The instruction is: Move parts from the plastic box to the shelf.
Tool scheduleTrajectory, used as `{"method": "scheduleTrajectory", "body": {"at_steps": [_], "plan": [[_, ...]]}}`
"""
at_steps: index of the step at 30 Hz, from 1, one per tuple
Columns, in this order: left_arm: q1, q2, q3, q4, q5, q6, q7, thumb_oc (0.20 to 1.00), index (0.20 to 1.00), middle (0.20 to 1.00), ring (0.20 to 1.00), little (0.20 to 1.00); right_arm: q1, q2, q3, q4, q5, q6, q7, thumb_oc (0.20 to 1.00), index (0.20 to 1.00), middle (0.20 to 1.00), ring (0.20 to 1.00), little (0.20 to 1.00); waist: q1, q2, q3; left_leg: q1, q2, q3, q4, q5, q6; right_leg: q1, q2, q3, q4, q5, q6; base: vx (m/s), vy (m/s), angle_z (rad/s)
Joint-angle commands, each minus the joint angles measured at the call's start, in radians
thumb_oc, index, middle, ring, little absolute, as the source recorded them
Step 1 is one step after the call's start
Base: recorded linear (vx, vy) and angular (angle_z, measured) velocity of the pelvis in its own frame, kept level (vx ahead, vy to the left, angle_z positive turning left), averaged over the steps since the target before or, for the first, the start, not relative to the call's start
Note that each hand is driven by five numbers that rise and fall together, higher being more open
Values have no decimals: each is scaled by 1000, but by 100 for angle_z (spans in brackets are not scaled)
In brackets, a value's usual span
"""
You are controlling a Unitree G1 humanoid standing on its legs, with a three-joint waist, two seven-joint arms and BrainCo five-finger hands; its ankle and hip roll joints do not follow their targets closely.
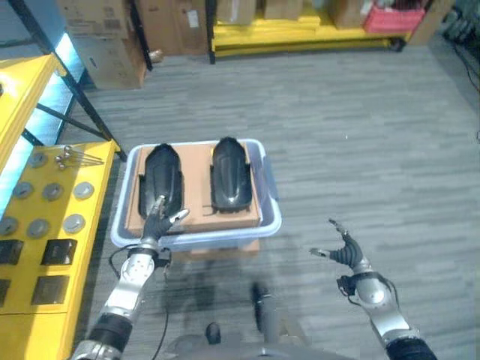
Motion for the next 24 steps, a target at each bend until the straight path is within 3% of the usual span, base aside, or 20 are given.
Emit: {"method": "scheduleTrajectory", "body": {"at_steps": [1,7,13,17,20,21,24], "plan": [[-5,11,1,-47,31,-54,6,1000,1000,1000,1000,1000,-29,-22,-40,-77,36,-46,-53,1000,1000,1000,1000,1000,15,23,-3,-92,15,71,38,-35,-20,195,12,-38,-63,-175,92,155,-121,87],[11,5,-15,-63,28,-65,11,1000,1000,1000,1000,1000,-29,-19,-59,-153,60,-74,-74,1000,1000,1000,1000,1000,16,36,-16,-68,25,43,8,-27,-32,231,23,-81,-99,-180,73,133,-80,27],[6,77,-1,-241,172,-117,65,1000,1000,1000,1000,1000,-84,-45,-58,-203,38,-100,-122,1000,1000,1000,1000,1000,34,54,2,-80,30,15,14,-26,-42,243,23,-119,-109,-199,57,43,-50,14],[-14,82,-5,-321,166,-155,85,1000,1000,1000,1000,1000,-117,-57,-79,-173,9,-92,-195,1000,1000,1000,1000,1000,21,70,28,-139,24,48,143,-49,-75,252,-1,-143,-91,-225,48,44,3,44],[-23,80,-7,-346,145,-163,90,1000,1000,1000,1000,1000,-124,-71,-91,-159,15,-78,-207,1000,1000,1000,1000,1000,19,72,48,-192,42,74,210,-47,-93,254,-26,-174,-84,-220,45,-21,59,71],[-17,80,-9,-354,120,-168,94,1000,1000,1000,1000,1000,-141,-79,-90,-153,17,-65,-220,1000,1000,1000,1000,1000,35,63,60,-233,60,35,220,-45,-107,251,-57,-187,-91,-211,53,8,96,87],[-15,91,-22,-365,118,-164,98,1000,1000,1000,1000,1000,-198,-93,-74,-118,-66,-40,-288,1000,1000,1000,1000,1000,41,84,50,-235,117,2,112,-5,-114,228,-70,-196,-123,-218,64,50,112,38]]}}
